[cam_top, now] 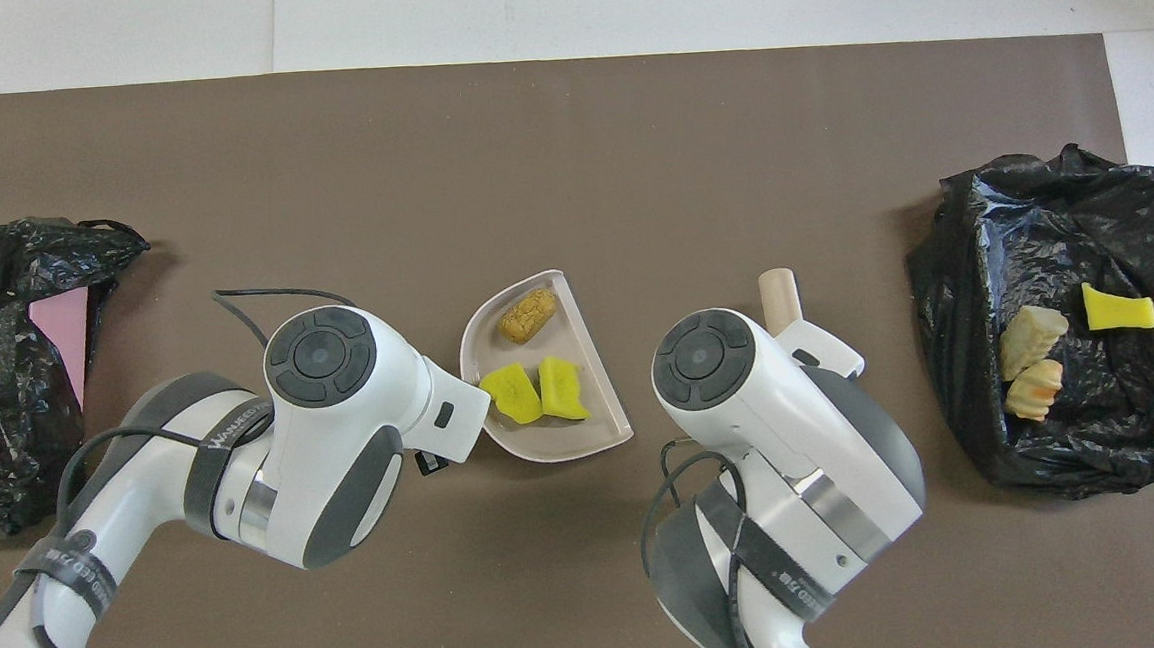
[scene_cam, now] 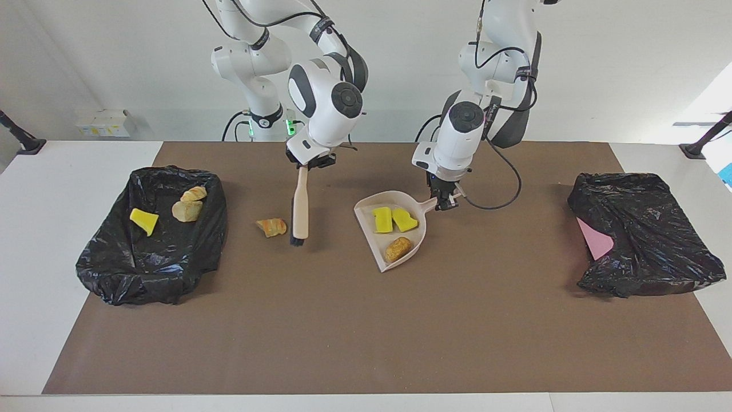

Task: Sweep and dump trash in bin
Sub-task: 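Draw the brush back toward the last tan chunk with the right gripper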

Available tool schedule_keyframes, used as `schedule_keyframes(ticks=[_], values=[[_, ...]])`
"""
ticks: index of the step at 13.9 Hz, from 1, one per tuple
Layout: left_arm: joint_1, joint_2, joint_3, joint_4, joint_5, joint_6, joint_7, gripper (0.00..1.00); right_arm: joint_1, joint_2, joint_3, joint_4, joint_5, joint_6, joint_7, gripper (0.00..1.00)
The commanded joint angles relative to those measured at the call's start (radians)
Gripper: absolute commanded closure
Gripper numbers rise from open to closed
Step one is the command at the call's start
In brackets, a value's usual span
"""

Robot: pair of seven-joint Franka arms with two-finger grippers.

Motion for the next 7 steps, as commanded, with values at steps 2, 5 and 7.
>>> schedule_keyframes(ticks=[2,5,7], values=[[-0.011,-0.035,0.009,-0.035,-0.013,0.049,0.095,1.00,-0.113,-0.051,0.016,-0.094,-0.033,0.051,0.069,1.00],[-0.015,-0.033,0.009,-0.035,-0.013,0.075,0.094,1.00,-0.190,-0.132,0.016,-0.248,-0.018,0.178,0.060,1.00],[-0.026,-0.033,0.009,-0.035,-0.013,0.075,0.086,1.00,-0.225,-0.183,0.016,-0.348,-0.005,0.273,0.022,1.00]])
